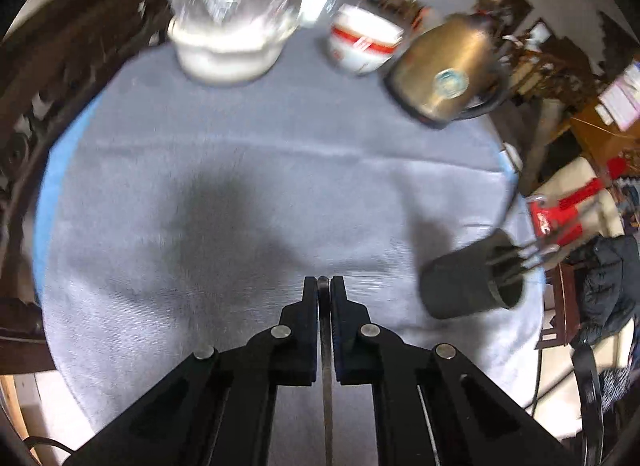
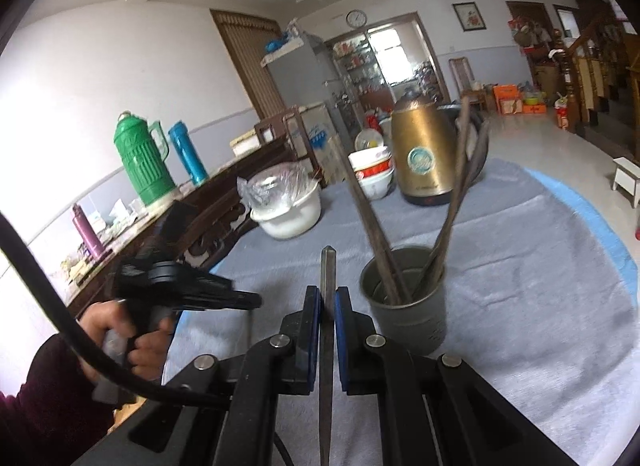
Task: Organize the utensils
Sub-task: 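Lift both held chopsticks and carry them over the holder cup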
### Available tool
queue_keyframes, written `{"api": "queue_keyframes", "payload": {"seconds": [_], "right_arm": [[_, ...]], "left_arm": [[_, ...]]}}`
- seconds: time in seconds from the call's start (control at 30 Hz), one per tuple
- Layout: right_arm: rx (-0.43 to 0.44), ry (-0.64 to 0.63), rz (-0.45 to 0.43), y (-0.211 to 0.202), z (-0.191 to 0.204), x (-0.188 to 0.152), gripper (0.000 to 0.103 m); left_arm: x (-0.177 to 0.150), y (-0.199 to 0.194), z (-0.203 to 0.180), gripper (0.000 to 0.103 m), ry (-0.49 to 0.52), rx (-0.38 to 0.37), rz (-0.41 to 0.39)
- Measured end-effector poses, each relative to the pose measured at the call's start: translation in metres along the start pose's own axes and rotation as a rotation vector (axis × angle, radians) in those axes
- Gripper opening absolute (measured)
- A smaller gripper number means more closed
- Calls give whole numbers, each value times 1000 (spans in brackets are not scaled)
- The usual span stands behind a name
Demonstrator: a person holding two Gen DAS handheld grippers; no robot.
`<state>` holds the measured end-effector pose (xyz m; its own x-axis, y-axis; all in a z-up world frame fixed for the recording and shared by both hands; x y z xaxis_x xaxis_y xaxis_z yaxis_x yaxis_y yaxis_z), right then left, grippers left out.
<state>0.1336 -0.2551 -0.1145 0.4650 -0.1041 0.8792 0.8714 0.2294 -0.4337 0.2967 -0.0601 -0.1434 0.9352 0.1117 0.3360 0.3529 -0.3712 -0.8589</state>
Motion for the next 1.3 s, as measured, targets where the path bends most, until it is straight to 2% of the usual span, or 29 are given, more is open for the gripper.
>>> {"api": "queue_keyframes", "payload": {"seconds": [0.13, 0.33, 0.43, 0.53, 0.6, 0.63, 0.73, 0.77, 0.83, 0.97, 1.2, 1.3], "right_arm": [[-17, 5, -53, -19, -6, 6, 8], [-28, -4, -131, -44, -10, 19, 8], [-79, -10, -73, -38, -15, 19, 8], [-86, 59, -26, -33, -32, 12, 10], [-100, 127, 36, -27, -53, 4, 11], [-114, 159, 63, -24, -65, -1, 15], [-140, 287, 161, -11, -104, -20, 38], [-138, 327, 176, -7, -114, -25, 41], [-147, 358, 222, 6, -128, -34, 41], [-157, 351, 316, 40, -137, -44, 30], [-210, 320, 454, 89, -137, -56, 30], [-236, 323, 499, 96, -136, -61, 30]], "left_arm": [[-8, -36, -7, 6, 50, -45, -57], [-18, -69, -15, 5, 98, -88, -126], [-23, -80, -18, 5, 109, -96, -141], [-26, -85, -20, 5, 119, -97, -152], [-30, -89, -21, 5, 132, -91, -165], [-32, -90, -22, 5, 138, -90, -171], [-37, -95, -22, 5, 148, -96, -182], [-39, -96, -22, 5, 150, -99, -185], [-42, -100, -21, 5, 153, -98, -197], [-47, -105, -22, 5, 158, -97, -211], [-52, -110, -23, 5, 160, -96, -220], [-53, -110, -24, 5, 163, -94, -226]]}}
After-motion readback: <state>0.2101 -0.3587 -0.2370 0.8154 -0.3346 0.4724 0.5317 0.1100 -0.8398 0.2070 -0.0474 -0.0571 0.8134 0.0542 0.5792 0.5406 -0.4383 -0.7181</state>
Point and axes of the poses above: each gripper's, at about its wrist camera, not at the fingertips, and y roughly the way its jaws point, z to its left, x to its top, the point moved 2 cm from there along y, roughly the way its jaws point, and after that the axes turned 13 degrees about -y, right-handed, at the moved point
